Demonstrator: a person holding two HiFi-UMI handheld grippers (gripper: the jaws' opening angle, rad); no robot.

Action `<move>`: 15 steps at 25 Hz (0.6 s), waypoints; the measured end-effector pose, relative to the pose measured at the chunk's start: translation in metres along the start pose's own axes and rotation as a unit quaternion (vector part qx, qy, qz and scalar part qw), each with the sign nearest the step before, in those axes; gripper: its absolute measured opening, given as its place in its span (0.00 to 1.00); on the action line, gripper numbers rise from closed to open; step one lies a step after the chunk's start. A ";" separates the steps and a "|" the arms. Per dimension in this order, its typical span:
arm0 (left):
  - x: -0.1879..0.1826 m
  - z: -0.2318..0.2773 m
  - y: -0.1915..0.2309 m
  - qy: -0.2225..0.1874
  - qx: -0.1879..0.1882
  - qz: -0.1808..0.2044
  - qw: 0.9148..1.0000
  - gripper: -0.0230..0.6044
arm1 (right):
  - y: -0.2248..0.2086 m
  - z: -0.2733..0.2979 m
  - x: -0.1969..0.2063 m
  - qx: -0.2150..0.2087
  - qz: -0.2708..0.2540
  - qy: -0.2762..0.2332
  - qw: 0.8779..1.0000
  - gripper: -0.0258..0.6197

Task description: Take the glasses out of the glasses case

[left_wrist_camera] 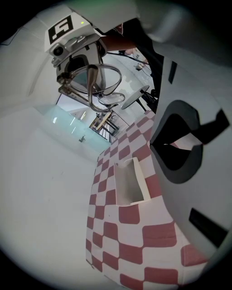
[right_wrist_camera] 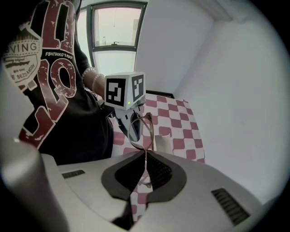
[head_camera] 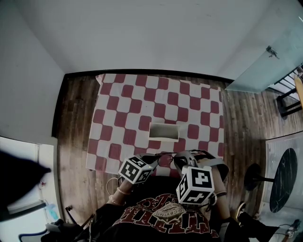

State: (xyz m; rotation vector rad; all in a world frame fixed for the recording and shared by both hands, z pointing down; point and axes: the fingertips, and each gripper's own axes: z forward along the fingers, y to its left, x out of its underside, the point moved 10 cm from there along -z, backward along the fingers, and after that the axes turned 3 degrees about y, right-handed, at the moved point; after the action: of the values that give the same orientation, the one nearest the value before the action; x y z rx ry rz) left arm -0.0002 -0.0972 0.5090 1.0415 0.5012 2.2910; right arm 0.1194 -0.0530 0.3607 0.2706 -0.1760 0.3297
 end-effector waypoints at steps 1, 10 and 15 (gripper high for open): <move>0.000 0.000 0.000 0.000 0.000 0.001 1.000 0.05 | 0.000 0.000 0.000 -0.001 0.000 0.000 1.000 0.08; 0.001 0.002 0.001 0.000 -0.003 -0.004 1.000 0.05 | 0.000 0.004 0.003 -0.009 0.000 0.005 1.000 0.08; 0.003 0.002 0.003 0.003 -0.003 -0.001 1.000 0.05 | 0.000 0.005 0.002 -0.012 0.003 0.006 1.000 0.08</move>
State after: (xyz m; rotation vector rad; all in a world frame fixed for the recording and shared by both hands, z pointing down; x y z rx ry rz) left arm -0.0011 -0.0973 0.5131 1.0309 0.4976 2.2924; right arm 0.1208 -0.0535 0.3662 0.2452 -0.1685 0.3354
